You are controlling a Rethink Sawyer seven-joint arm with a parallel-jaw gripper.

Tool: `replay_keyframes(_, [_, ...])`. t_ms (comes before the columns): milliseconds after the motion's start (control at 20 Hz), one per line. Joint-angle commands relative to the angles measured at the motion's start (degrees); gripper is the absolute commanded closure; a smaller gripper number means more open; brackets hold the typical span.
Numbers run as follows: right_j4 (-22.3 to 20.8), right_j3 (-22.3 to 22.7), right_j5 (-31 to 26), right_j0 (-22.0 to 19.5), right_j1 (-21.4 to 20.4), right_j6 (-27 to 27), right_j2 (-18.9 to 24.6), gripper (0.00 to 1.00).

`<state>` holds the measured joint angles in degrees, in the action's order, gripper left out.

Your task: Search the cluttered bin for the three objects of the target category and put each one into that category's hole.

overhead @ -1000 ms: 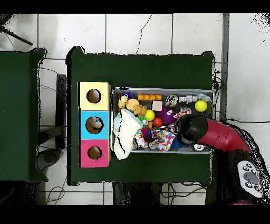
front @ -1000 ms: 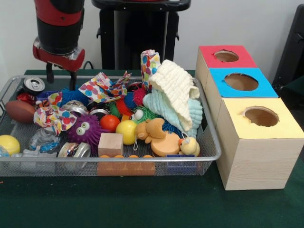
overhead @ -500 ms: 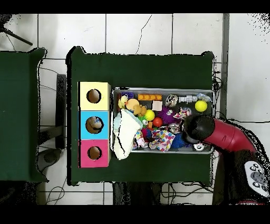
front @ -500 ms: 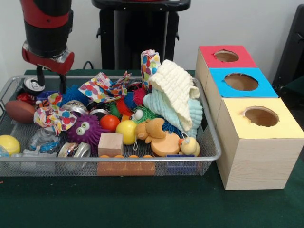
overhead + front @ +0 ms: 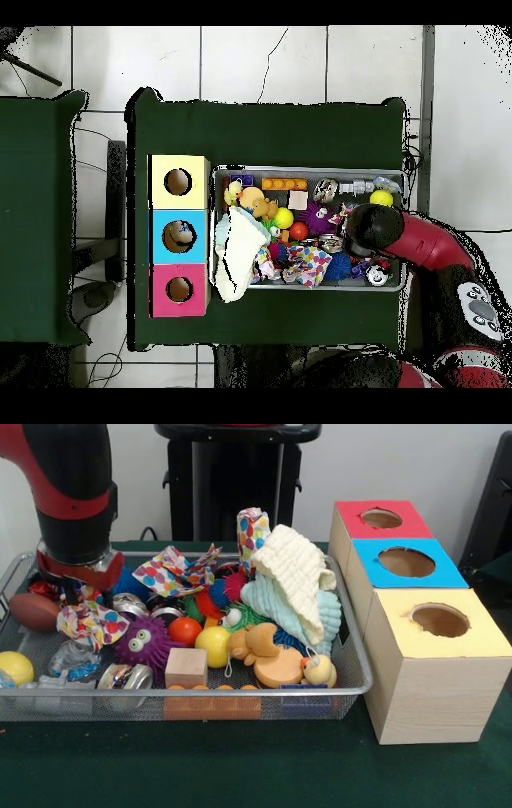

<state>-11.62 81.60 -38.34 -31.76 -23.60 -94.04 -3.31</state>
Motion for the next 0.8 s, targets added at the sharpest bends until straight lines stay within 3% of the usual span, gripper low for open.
replay_keyframes(50, [0.1,-1.3,0.9,-1.5,5.2,-0.3,6.8,0.00])
replay_keyframes(350, [-0.5,-1.5,1.7,-3.1,8.3,0.9,8.3,0.00])
replay_keyframes(400, [-0.4,-0.8,1.9,-4.1,8.4,1.2,9.3,1.00])
replay_keyframes(600, [-0.8,0.9,5.8,-5.2,7.7,1.4,10.8,1.00])
replay_keyframes(800, [-1.3,1.0,5.9,-4.5,6.7,-0.6,10.0,1.00])
